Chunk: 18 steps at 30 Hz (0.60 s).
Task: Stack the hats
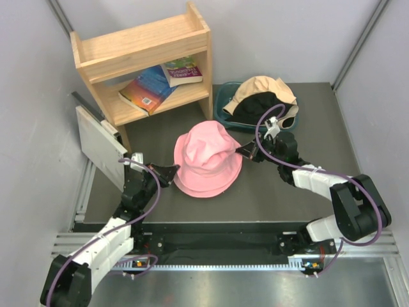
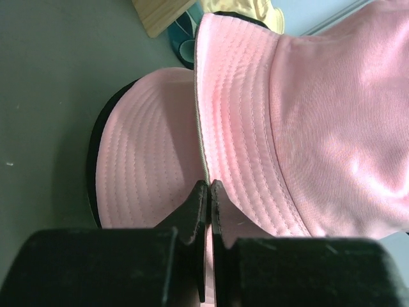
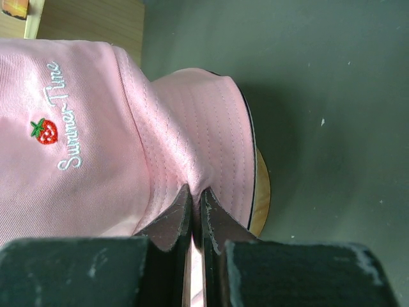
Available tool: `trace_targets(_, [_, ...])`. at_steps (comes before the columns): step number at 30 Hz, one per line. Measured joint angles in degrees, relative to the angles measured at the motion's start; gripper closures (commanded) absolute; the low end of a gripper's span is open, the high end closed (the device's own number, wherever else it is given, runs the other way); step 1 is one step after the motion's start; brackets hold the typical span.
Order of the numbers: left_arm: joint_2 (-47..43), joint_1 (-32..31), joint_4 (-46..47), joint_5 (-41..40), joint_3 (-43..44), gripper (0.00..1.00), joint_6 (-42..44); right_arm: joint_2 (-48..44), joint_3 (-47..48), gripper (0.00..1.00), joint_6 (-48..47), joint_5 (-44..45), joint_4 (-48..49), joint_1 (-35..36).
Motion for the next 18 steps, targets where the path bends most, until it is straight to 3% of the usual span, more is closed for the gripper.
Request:
trace_targets(7, [1.05,0.0,1.46,-0.63,-0.07,1.0,-0.96,-0.59,0.0,1.0,-0.2,0.68,-1.44,0.24])
trace_targets(18, [6.95,-0.35,-10.4,-3.23,6.56,1.0,-0.13,-4.2,-0.11,1.0,-2.4,5.16,-5.75,0.96])
